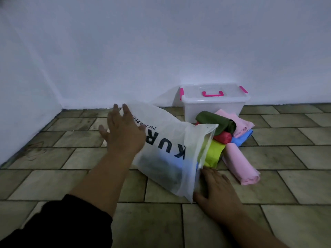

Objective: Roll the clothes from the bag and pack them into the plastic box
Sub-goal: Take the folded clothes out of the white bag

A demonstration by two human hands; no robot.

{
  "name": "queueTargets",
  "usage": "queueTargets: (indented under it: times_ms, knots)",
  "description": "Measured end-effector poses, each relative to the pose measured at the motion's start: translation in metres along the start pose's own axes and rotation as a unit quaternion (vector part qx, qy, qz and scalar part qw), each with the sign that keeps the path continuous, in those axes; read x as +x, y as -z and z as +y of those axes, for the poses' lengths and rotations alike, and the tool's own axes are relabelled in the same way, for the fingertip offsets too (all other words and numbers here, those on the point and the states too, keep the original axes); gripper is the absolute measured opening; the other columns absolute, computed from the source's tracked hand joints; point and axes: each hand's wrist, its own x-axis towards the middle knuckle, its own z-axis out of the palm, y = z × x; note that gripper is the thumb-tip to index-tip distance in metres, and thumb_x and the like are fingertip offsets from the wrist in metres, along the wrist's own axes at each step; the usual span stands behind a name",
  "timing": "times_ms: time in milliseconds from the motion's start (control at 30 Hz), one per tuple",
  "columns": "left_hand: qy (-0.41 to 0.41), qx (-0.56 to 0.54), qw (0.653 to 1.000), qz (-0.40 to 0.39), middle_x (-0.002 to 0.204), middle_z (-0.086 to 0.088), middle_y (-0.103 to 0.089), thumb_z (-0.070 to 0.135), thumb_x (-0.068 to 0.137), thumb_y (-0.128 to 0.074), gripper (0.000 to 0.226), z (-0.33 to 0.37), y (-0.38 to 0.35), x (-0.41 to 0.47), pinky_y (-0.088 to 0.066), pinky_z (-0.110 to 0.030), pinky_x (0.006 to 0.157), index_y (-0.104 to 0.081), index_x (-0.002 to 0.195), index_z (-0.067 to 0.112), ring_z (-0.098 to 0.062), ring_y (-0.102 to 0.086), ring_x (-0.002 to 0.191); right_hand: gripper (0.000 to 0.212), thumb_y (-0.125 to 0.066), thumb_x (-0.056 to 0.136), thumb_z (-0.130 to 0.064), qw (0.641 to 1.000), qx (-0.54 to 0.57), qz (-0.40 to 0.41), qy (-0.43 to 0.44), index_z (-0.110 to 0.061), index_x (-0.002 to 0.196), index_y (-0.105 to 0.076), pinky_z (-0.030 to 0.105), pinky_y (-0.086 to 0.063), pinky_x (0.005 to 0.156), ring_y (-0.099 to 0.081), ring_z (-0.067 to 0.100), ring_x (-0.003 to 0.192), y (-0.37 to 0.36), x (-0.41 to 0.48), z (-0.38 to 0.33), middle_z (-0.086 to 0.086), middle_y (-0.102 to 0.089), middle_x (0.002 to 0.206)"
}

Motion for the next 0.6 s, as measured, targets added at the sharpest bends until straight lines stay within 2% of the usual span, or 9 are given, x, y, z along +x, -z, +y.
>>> queueTargets:
  times_ms: [67, 133, 200, 300, 367, 500, 600]
  knots:
    - [-0.078, -0.002, 0.997, -0.018, 0.158, -0.002, 0.016, 0.068, 0.083, -0.031, 0.086, 0.014, -0.022, -0.02, 0.002, -0.061, 0.109, 0.008, 0.148, 0.026, -0.026, 0.013, 0.145, 0.084, -0.037, 0.069, -0.068, 1.0, 0.005, 0.006, 0.006, -0.025, 0.142, -0.036, 0.03, -0.025, 0.112, -0.035, 0.012, 0.134, 0.001, 0.001, -0.001, -0.005, -0.042, 0.145]
    - [-0.145, -0.017, 0.982, -0.117, 0.156, 0.001, 0.021, 0.086, 0.068, -0.016, 0.098, 0.032, -0.044, -0.044, 0.003, -0.064, 0.107, 0.011, 0.146, 0.033, -0.027, 0.019, 0.143, 0.076, -0.05, 0.068, -0.06, 0.999, 0.037, 0.027, 0.008, -0.022, 0.134, -0.047, 0.029, -0.036, 0.102, -0.048, 0.015, 0.122, 0.004, 0.003, -0.003, -0.003, -0.054, 0.132]
    - [-0.165, 0.004, 0.962, -0.217, 0.155, -0.002, 0.025, 0.096, 0.055, -0.011, 0.11, 0.039, -0.062, -0.063, 0.004, -0.066, 0.106, 0.015, 0.144, 0.036, -0.031, 0.023, 0.141, 0.061, -0.065, 0.068, -0.047, 0.994, 0.082, 0.074, 0.009, -0.021, 0.123, -0.054, 0.023, -0.041, 0.083, -0.055, 0.012, 0.102, 0.008, 0.006, -0.006, -0.004, -0.061, 0.114]
    - [-0.152, 0.031, 0.953, -0.259, 0.155, -0.004, 0.026, 0.088, 0.065, -0.028, 0.105, 0.027, -0.081, -0.072, 0.008, -0.064, 0.106, 0.015, 0.145, 0.035, -0.032, 0.026, 0.14, 0.048, -0.073, 0.07, -0.036, 0.988, 0.088, 0.121, 0.05, -0.024, 0.113, -0.057, 0.018, -0.037, 0.077, -0.053, 0.01, 0.095, 0.015, 0.019, -0.011, -0.006, -0.059, 0.107]
    - [-0.142, 0.016, 0.956, -0.258, 0.156, -0.001, 0.024, 0.077, 0.075, -0.035, 0.096, 0.014, -0.087, -0.072, 0.012, -0.06, 0.107, 0.013, 0.146, 0.035, -0.028, 0.027, 0.14, 0.05, -0.071, 0.071, -0.038, 0.991, 0.077, 0.077, 0.08, -0.025, 0.116, -0.054, 0.021, -0.038, 0.077, -0.054, 0.014, 0.1, 0.018, 0.034, -0.018, -0.005, -0.059, 0.111]
    - [-0.143, -0.019, 0.959, -0.245, 0.156, 0.005, 0.022, 0.066, 0.079, -0.042, 0.09, 0.002, -0.093, -0.071, 0.019, -0.055, 0.106, 0.01, 0.147, 0.038, -0.022, 0.03, 0.139, 0.059, -0.066, 0.075, -0.038, 0.996, 0.039, -0.043, 0.067, -0.027, 0.128, -0.043, 0.031, -0.044, 0.075, -0.059, 0.026, 0.099, 0.015, 0.062, -0.032, 0.003, -0.064, 0.114]
    - [-0.138, -0.036, 0.961, -0.239, 0.155, 0.006, 0.024, 0.063, 0.08, -0.044, 0.09, 0.001, -0.096, -0.071, 0.02, -0.054, 0.106, 0.011, 0.146, 0.038, -0.019, 0.03, 0.139, 0.051, -0.065, 0.077, -0.032, 0.995, 0.083, -0.014, 0.058, -0.029, 0.125, -0.048, 0.029, -0.044, 0.075, -0.06, 0.023, 0.098, 0.021, 0.064, -0.032, 0.001, -0.066, 0.111]
